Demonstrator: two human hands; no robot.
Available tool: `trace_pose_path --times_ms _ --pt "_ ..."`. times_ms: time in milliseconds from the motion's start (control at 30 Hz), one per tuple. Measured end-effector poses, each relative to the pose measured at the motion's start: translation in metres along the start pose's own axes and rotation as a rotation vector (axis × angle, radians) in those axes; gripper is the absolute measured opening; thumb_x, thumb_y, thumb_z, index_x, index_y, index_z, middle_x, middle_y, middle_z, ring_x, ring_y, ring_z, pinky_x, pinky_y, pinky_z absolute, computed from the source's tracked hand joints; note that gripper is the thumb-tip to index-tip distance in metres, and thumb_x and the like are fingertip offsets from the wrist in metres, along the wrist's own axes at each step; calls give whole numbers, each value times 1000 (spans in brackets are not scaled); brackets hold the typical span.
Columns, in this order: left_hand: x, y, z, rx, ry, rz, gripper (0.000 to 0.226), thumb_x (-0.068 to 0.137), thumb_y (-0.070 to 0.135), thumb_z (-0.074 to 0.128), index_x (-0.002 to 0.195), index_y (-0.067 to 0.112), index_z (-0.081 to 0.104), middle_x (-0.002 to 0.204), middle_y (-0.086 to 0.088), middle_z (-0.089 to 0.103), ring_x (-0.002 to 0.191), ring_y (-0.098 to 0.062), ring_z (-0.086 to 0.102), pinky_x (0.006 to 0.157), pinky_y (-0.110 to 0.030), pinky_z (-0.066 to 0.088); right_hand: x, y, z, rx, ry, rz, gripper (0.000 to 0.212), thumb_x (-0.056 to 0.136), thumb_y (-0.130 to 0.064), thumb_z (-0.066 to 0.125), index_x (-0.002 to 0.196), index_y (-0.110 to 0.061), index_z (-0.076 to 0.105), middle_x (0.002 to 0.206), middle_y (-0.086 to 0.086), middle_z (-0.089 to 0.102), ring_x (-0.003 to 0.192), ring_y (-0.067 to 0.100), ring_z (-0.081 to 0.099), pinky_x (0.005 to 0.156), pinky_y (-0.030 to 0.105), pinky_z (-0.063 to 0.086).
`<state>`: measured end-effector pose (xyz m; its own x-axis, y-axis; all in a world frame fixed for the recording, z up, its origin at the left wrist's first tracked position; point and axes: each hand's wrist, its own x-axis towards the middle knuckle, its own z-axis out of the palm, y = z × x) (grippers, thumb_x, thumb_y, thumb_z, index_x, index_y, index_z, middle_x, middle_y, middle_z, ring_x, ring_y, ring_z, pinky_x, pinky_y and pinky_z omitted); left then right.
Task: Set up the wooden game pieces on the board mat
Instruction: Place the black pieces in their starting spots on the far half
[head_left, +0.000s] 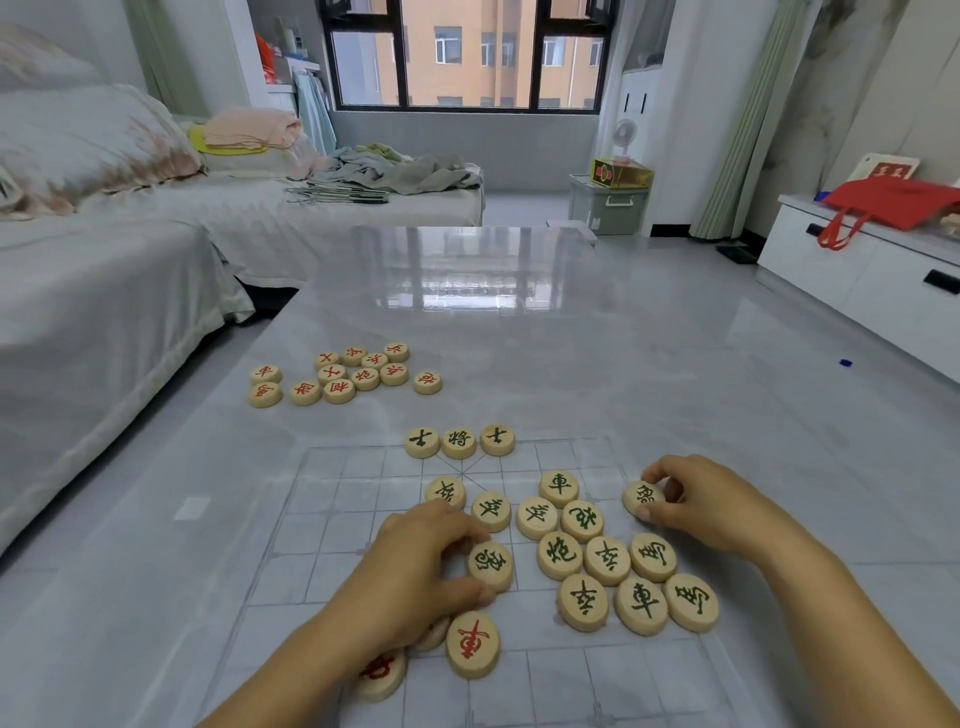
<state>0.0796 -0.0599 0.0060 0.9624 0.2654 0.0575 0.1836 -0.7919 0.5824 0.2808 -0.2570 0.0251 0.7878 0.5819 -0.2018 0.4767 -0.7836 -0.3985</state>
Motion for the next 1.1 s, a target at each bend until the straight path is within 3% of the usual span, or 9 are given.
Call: trace_pose_path --times_ms 67,200,367,633,800,1100 --pt "1 -4 -9 -81 77 -35 30 71 39 72 93 44 51 97 19 51 93 -5 49 76 -17 40 0 1 0 2 -8 -4 37 83 -37 64 115 -25 52 104 -3 51 91 13 53 76 24 41" --pt "7 -39 -33 -124 287 -199 25 72 28 73 86 35 53 89 12 56 83 -10 53 65 -18 38 0 2 3 0 0 -19 34 83 -37 63 113 -26 52 102 -5 48 89 11 51 75 23 41" --pt "6 -71 -41 32 456 -380 25 73 37 73 86 24 55 83 8 56 77 -11 52 80 -37 43 2 0 5 6 11 -79 23 84 -36 62 101 -32 47 91 -12 46 80 4 49 66 20 40" --pt "9 -77 -42 99 300 -434 52 75 45 67 123 32 50 100 5 51 96 -14 49 89 -34 35 1 -3 4 22 -16 -102 27 84 -31 63 106 -32 48 92 -14 43 80 3 50 65 16 40" --pt "7 -81 -48 4 231 -406 41 81 34 65 121 33 53 94 10 49 93 -12 47 94 -39 39 2 -2 5 50 -11 -103 28 84 -30 63 104 -33 44 92 -15 42 80 2 49 66 16 39" --pt "4 -78 -45 -93 342 -397 28 76 31 71 99 33 56 89 10 53 87 -13 49 92 -44 41 3 -2 5 53 -3 -87 22 83 -34 63 101 -29 52 94 -10 47 81 5 49 69 19 40"
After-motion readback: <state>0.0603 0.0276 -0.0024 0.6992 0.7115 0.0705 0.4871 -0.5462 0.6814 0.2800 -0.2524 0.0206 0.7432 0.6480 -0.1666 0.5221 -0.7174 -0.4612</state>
